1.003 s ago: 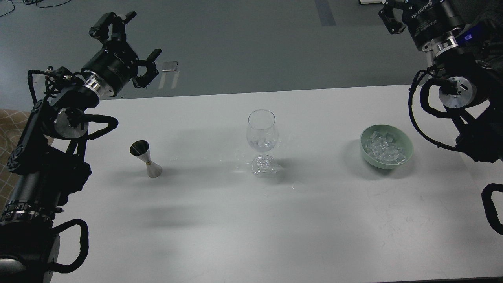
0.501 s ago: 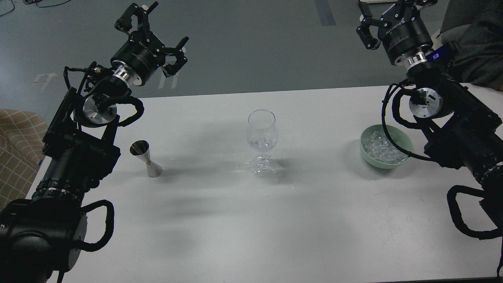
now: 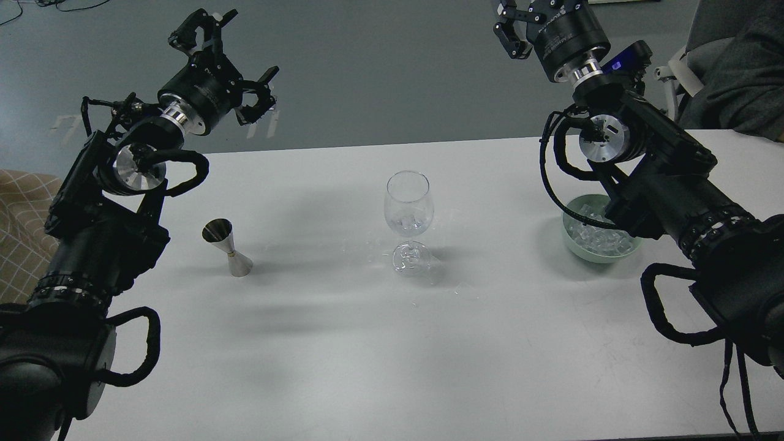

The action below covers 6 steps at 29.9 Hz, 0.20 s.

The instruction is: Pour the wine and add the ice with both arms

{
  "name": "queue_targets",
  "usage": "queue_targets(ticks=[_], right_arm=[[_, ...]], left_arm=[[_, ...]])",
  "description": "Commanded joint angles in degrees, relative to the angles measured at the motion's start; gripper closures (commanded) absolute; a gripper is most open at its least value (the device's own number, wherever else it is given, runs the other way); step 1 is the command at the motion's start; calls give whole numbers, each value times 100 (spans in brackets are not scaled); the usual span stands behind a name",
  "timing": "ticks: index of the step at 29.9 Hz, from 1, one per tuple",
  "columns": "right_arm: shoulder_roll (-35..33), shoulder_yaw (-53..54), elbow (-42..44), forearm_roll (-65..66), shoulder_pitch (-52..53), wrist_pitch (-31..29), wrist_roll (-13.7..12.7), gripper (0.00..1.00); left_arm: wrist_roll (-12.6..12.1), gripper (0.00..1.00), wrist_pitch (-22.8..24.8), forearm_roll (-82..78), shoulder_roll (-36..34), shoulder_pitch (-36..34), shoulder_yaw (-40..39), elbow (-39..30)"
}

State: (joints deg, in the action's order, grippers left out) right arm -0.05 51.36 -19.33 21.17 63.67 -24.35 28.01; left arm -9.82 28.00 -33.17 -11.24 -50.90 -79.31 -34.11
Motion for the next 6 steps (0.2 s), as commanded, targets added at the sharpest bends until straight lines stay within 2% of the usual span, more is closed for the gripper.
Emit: queue_targets(ticks=[1,6], right_arm=[[5,-56,26,1,14,0,-1,0],[5,-39,79,-16,5,18,-1,0]], left_arm=[[-20,2,0,83,34,-8,-15,-34],[-20,2,0,101,43,-8,-23,-26]])
